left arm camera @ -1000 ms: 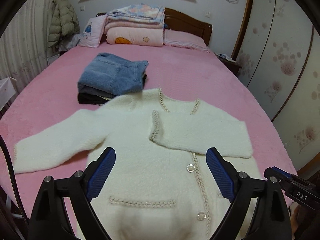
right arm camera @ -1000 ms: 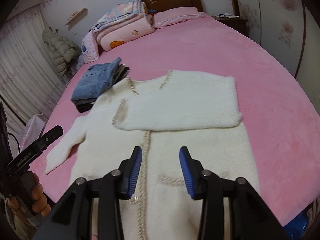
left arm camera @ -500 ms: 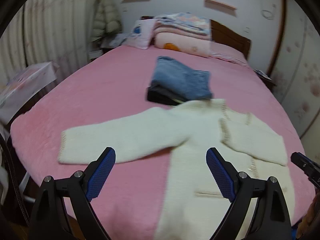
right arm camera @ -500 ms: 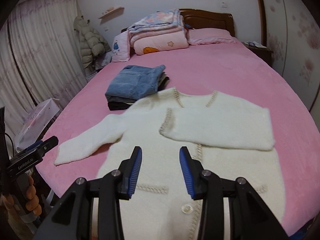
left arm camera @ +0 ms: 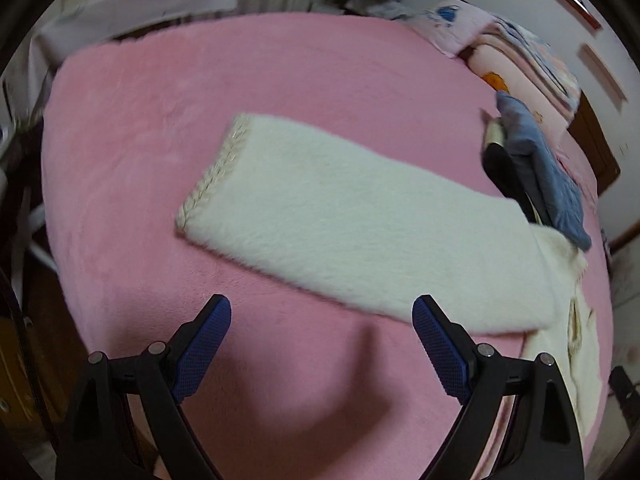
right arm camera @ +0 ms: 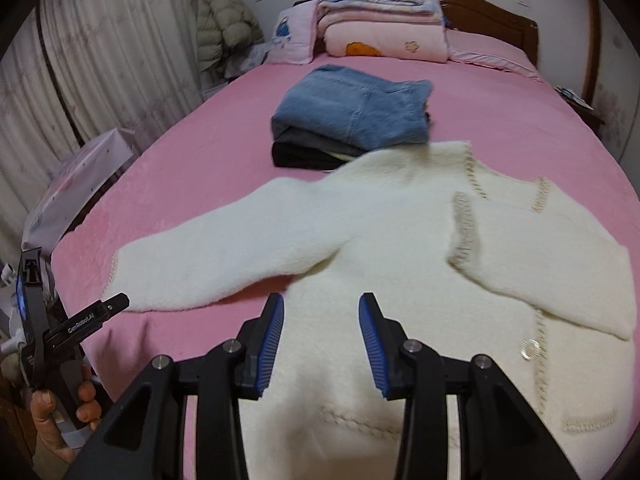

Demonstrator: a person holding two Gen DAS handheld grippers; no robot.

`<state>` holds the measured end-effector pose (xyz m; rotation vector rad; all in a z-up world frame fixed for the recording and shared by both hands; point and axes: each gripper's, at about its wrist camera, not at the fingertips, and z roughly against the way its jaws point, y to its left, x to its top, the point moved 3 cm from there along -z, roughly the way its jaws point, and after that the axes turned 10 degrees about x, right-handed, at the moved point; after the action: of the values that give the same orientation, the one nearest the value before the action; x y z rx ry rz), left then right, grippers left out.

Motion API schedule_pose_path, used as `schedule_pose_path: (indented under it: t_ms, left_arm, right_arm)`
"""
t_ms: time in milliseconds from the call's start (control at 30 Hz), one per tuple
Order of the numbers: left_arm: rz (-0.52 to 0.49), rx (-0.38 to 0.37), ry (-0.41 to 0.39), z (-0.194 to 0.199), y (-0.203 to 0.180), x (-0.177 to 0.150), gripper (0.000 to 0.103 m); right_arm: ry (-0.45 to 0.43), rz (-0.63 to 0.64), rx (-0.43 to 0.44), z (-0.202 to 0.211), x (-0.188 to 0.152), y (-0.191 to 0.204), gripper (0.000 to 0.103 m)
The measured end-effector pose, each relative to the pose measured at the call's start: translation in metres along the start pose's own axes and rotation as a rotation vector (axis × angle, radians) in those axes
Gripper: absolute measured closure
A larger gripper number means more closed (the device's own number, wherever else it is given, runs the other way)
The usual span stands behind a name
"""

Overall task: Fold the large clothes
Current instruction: 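Move the left tool to the other sleeve cuff and grasp it, then lift the sleeve and lay it across the cardigan body with the left tool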

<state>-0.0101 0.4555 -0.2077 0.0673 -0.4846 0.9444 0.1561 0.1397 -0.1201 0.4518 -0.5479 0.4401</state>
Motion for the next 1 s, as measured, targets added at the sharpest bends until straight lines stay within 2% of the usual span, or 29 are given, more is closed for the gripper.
schedule_pose_path:
  t_ms: [100,233,267,333,367,400,500,633,800,1000]
  left_arm:
    - [0.075,-0.044,0.019,-0.024,0.013,0.002,0.012]
    - [0.14,-0.06,-0.054,-0.04,0.017,0.011,0.012]
    - [0.153,-0.057,-0.074,-0.043,0.017,0.016,0.015]
    - [0.173,-0.044,-0.095,-0.047,0.012,0.027,0.037]
    - [0.179,-0.031,-0.1,-0.05,0.01,0.032,0.072]
    - [0.172,-0.03,-0.092,-0.053,0.006,0.038,0.092]
    - [0.136,0.003,-0.091,-0.044,-0.012,0.05,0.095]
    - [-0.02,0.034,-0.208,0.001,-0.063,0.062,0.095]
    - [-0.168,-0.075,-0.263,0.063,-0.137,0.064,0.095]
    - [-0.351,-0.186,-0.33,0.13,-0.235,0.034,0.095]
  right_arm:
    - [0.03,0.012,0.017,-0.022,0.003,0.011,0.064]
    - [0.059,0.026,0.031,-0.039,0.002,0.019,0.064]
    - [0.071,0.026,0.036,-0.043,0.0,0.02,0.064]
    - [0.095,0.018,0.047,-0.049,-0.003,0.018,0.064]
    - [0.102,0.015,0.045,-0.051,-0.004,0.017,0.064]
    - [0.106,0.012,0.043,-0.053,-0.006,0.016,0.064]
    - [0.116,-0.012,0.039,-0.053,-0.01,0.007,0.064]
    - [0.097,-0.055,0.047,-0.043,-0.01,-0.007,0.064]
    - [0.032,-0.109,0.053,-0.009,-0.007,-0.031,0.064]
    - [-0.081,-0.185,0.031,0.048,-0.006,-0.075,0.064]
